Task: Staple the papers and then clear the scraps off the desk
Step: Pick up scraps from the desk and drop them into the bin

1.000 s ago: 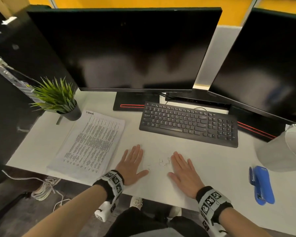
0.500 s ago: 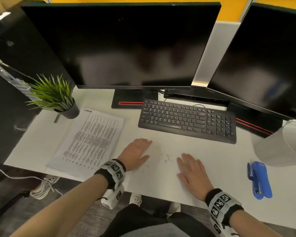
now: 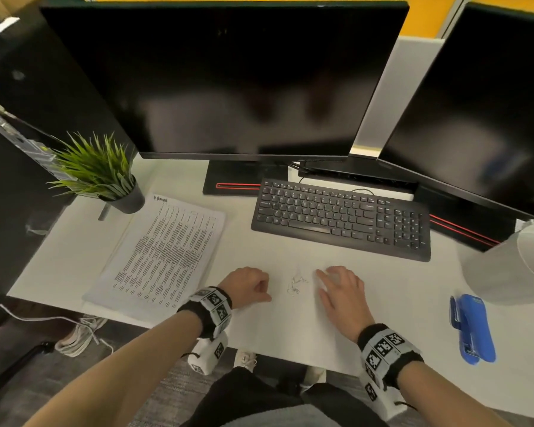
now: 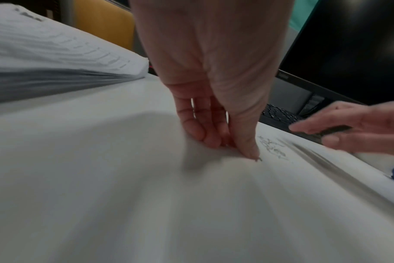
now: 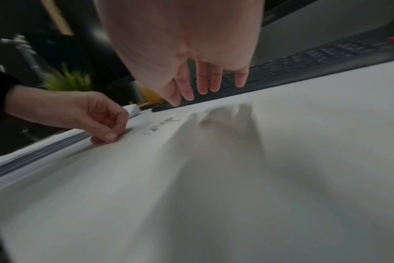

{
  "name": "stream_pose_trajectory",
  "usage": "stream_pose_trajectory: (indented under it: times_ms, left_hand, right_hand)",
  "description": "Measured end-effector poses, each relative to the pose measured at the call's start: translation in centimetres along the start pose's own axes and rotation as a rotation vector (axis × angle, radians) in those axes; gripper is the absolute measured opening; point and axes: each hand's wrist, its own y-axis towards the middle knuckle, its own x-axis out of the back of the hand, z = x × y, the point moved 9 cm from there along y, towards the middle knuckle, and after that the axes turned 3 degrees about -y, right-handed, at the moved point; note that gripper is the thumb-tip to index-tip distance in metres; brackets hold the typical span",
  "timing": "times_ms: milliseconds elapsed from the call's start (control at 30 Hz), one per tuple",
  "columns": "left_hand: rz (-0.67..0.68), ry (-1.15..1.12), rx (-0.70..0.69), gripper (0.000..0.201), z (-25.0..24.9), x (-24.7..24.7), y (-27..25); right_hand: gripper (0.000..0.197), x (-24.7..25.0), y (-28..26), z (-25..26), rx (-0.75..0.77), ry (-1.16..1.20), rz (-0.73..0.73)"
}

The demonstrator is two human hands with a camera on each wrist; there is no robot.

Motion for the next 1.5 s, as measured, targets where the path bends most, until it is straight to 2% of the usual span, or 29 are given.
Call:
stream_pose_trajectory:
  times_ms: [67, 133, 267, 333, 400, 500, 600, 667, 800, 900, 1100, 1200, 1267, 1333, 1400, 1500]
  left_hand:
    - [-0.015, -0.008, 0.001, 0.023, -0.8, 0.4, 1.2]
    - [-0.045, -0.014, -0.004, 0.023, -1.7, 0.7, 2.2]
    - [-0.08, -0.07, -0.013, 0.014, -2.6, 1.2, 3.1]
    - [-0.081, -0.126, -0.019, 0.009, -2.6, 1.4, 2.9]
    - [-0.132, -0.196, -0.009, 0.006, -1.9, 2.3, 2.3]
    - [-0.25, -0.266, 0.048, 0.005, 0.4, 3.6, 0.3]
    - [-0.252, -0.244, 0.124, 0.009, 3.2, 2.7, -1.8]
    - [-0.239, -0.19, 0.142, 0.017, 4.1, 1.9, -2.3]
    - [-0.284, -0.197, 0.143, 0.013, 3.3, 1.7, -1.2]
    - [-0.261, -0.193, 0.103, 0.011, 1.6, 1.5, 0.2]
    - [-0.228, -0.165, 0.079, 0.008, 0.9, 1.3, 1.0]
    - [-0.262, -0.143, 0.077, 0.012, 1.2, 1.3, 0.6]
    - [-0.298, -0.099, 0.061, 0.022, 1.1, 1.2, 0.3]
    - [-0.306, -0.03, 0.024, 0.038, 0.6, 0.7, 0.4]
    - [-0.267, 0.033, -0.035, 0.048, -0.4, 0.1, 0.7]
    - [-0.17, 0.168, -0.145, 0.049, -2.5, -0.9, 1.3]
  right_hand:
    - [0.033, 0.1, -0.2, -1.4, -0.068, 0.028, -0.019]
    - [0.037, -0.6, -0.2, -1.6, -0.089, 0.011, 0.034]
    - [0.052, -2.6, 0.3, 0.8, -0.005, -0.053, 0.133]
    - [0.054, -2.8, 0.7, 2.5, 0.064, -0.054, 0.121]
    - [0.051, -2.1, 1.3, 3.1, 0.07, 0.019, 0.085]
    - [0.069, -1.7, 2.4, 2.4, 0.006, 0.144, 0.099]
    - [0.083, -2.8, 3.4, 3.1, 0.086, 0.061, 0.249]
    - [0.069, -3.1, 3.7, 3.8, 0.127, 0.028, 0.28]
    - [0.026, -2.6, 3.8, 4.4, 0.183, 0.089, 0.166]
    - [0.011, -2.9, 3.9, 4.3, 0.176, 0.025, 0.095]
    - [0.035, -2.3, 4.2, 5.0, 0.167, -0.102, 0.042]
    - [0.036, -2.1, 4.2, 4.7, 0.129, -0.097, 0.035]
    - [0.022, -2.5, 4.4, 4.1, 0.089, 0.02, 0.045]
    - [0.01, -2.5, 4.9, 2.6, -0.017, 0.216, 0.036]
    - [0.012, -2.1, 5.0, 0.9, -0.167, 0.447, 0.024]
    - [0.011, -2.1, 4.8, -1.6, -0.328, 0.663, -0.03]
